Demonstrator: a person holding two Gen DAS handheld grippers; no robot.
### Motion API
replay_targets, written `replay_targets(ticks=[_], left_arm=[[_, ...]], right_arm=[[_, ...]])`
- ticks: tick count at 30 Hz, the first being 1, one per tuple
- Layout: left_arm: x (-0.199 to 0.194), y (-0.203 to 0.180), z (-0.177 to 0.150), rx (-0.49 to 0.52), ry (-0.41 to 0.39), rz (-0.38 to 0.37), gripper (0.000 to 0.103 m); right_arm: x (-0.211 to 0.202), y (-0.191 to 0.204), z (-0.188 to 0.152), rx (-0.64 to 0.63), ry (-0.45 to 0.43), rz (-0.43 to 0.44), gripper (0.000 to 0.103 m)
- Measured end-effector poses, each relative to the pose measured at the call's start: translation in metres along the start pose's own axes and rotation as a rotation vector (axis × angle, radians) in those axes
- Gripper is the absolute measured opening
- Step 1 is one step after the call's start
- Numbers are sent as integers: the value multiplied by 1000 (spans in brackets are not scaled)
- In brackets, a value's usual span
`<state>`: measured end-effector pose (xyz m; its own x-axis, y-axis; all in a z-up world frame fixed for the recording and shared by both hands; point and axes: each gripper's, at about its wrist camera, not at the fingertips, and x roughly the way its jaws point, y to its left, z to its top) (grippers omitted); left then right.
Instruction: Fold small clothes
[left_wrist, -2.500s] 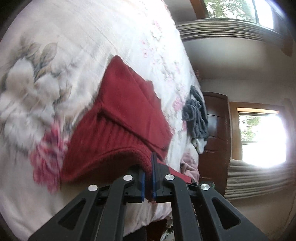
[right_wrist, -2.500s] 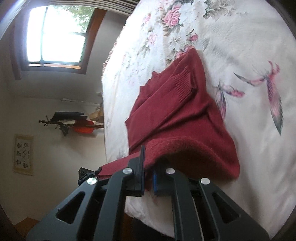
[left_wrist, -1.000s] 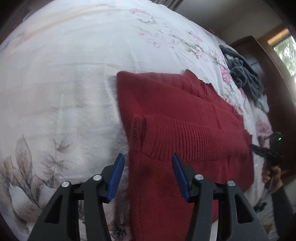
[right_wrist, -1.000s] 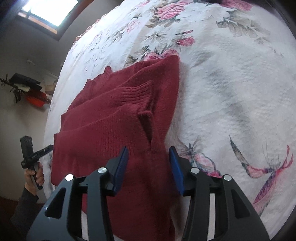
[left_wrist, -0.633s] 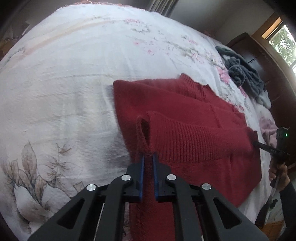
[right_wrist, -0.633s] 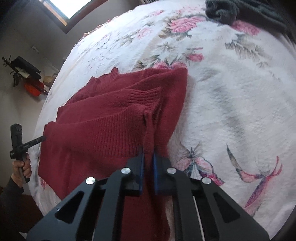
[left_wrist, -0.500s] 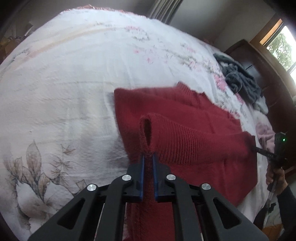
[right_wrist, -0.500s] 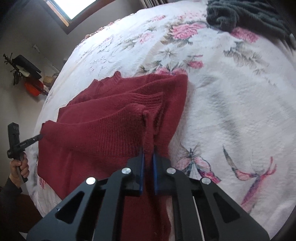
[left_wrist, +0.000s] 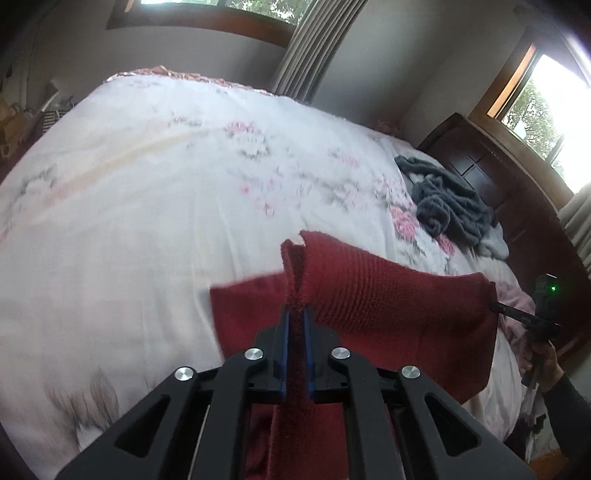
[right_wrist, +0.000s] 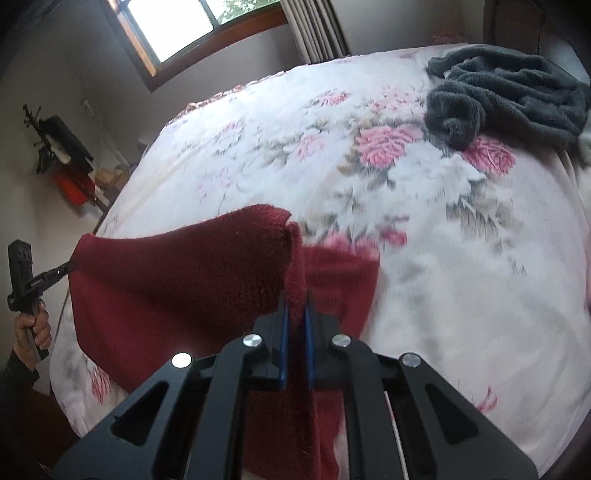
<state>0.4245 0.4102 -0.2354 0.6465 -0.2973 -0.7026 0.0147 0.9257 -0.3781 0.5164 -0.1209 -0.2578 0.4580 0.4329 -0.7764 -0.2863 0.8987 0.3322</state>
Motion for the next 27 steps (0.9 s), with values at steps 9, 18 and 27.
replay_targets(ticks=[9, 18, 27], left_arm=[[94, 34, 43, -68, 116, 64, 6], [128, 64, 50, -176, 130, 47, 6], [180, 87, 44, -194, 252, 123, 6]], right_arm=[[80, -30, 56, 137, 101, -13, 6], [121, -48, 70, 196, 143, -49, 5], [152, -53, 75, 197, 194, -90, 5]])
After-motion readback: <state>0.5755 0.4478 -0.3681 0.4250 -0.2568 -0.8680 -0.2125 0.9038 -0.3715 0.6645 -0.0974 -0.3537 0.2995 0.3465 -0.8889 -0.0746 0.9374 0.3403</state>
